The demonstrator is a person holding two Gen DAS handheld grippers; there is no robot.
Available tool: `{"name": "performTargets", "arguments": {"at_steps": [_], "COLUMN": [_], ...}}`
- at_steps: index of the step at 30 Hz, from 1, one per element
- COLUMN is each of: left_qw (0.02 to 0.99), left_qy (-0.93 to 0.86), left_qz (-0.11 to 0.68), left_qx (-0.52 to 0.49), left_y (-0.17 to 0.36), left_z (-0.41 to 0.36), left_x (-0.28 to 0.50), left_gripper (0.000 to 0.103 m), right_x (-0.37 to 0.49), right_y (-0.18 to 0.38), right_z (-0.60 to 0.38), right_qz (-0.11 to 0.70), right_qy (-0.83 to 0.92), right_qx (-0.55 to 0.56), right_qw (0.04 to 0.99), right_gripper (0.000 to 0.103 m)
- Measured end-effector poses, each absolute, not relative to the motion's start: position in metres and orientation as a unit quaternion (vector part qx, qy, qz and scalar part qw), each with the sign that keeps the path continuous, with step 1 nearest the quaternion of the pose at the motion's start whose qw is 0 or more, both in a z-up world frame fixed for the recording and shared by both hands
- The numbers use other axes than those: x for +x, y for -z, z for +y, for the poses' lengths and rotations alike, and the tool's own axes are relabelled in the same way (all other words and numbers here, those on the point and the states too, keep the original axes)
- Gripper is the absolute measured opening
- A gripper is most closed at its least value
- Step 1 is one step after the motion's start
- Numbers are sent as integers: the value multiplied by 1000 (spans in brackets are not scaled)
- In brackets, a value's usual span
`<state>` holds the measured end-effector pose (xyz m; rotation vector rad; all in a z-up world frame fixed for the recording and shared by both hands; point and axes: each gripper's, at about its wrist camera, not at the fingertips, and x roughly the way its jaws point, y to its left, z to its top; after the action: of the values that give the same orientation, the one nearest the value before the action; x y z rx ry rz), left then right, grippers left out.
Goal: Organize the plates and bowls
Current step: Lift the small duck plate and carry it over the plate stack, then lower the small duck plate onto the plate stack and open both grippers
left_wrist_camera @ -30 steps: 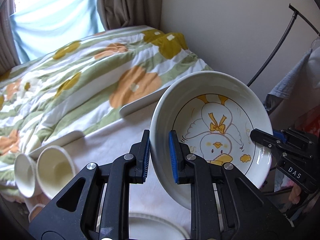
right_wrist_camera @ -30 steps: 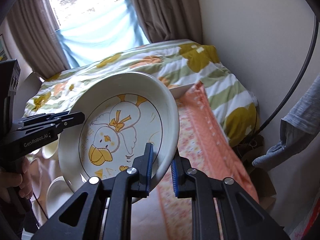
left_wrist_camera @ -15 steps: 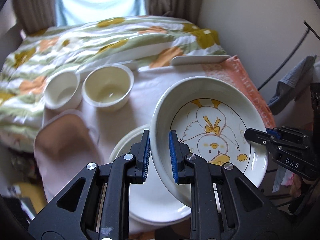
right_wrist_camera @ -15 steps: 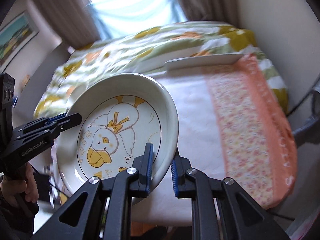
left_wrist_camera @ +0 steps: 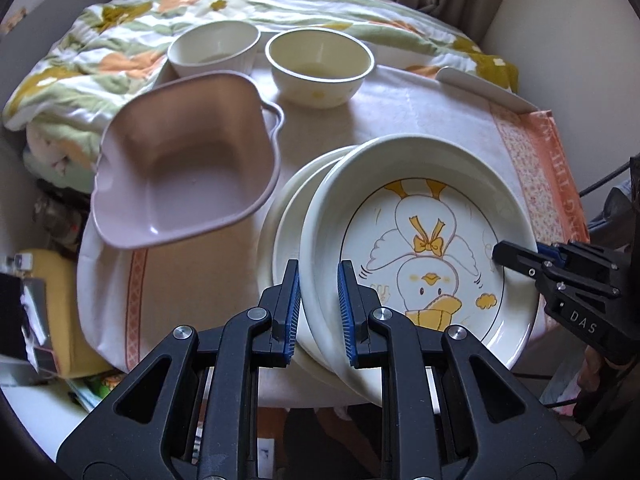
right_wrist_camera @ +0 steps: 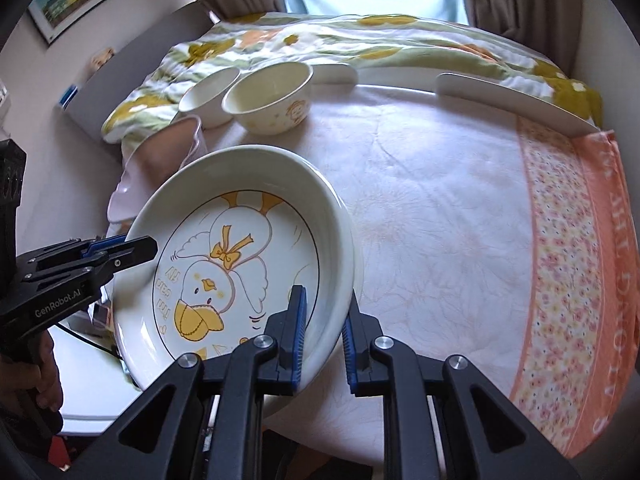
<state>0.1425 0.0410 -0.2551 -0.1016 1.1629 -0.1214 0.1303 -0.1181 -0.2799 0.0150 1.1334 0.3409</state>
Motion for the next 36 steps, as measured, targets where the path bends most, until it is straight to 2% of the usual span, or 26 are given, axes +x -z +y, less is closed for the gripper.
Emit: {"name": "performTargets", "arguments": {"at_steps": [23, 36], "left_qw": [824, 833], "left_qy": [31, 6], "left_qz": [563, 549], "left_qx": [-49, 69], "left_y": [288, 286], "left_z": [40, 12], "left_x": [149, 150], "left_gripper": [16, 16], "right_x": [146, 143], "right_y": [297, 297], "right_z": [-104, -104], "right_qz": [538, 534], "right_qy": [-184, -183], "right_qx": [-74, -77], "right_qw": [819, 822], "right_gripper": [15, 15]}}
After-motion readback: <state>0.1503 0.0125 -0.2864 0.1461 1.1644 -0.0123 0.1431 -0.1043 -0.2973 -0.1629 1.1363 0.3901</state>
